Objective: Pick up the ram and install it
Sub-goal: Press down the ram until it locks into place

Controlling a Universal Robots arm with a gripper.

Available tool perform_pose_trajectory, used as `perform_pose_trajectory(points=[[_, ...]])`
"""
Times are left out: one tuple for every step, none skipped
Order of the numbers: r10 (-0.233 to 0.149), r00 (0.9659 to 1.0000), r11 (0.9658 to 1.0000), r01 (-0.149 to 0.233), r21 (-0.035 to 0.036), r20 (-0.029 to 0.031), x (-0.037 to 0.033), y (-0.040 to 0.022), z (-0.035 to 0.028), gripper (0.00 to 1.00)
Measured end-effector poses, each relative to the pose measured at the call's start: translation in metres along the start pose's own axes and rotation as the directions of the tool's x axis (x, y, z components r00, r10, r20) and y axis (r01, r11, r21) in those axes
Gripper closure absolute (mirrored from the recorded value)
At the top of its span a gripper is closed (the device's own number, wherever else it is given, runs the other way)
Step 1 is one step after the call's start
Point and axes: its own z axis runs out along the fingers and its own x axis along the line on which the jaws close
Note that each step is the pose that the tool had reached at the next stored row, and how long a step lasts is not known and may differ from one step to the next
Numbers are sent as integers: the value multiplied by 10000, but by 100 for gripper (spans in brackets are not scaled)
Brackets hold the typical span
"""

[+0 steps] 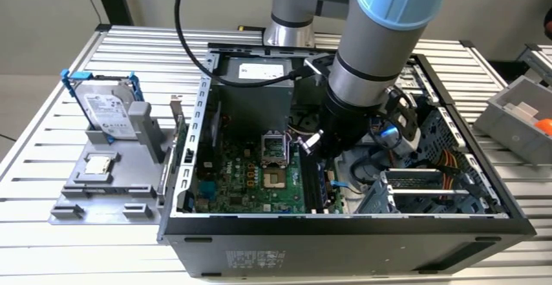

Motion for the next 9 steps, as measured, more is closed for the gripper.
perform_pose_trajectory(points=[[-76, 10000, 10000, 76, 0, -2, 0, 0, 0, 100], [-155, 9999, 9999, 155, 1, -4, 0, 1, 0, 100], [-237, 9997, 9997, 237, 2, -7, 0, 1, 0, 100], [-321, 9995, 9995, 321, 2, -9, -1, 2, 0, 100], [-405, 9992, 9992, 405, 3, -11, -1, 2, 0, 100], [-496, 9988, 9988, 496, 4, -15, -1, 2, 0, 100], [-585, 9983, 9983, 585, 4, -17, -1, 2, 0, 100], [-683, 9977, 9977, 683, 5, -19, -1, 2, 0, 100], [-776, 9970, 9970, 776, 5, -22, -1, 2, 0, 100]])
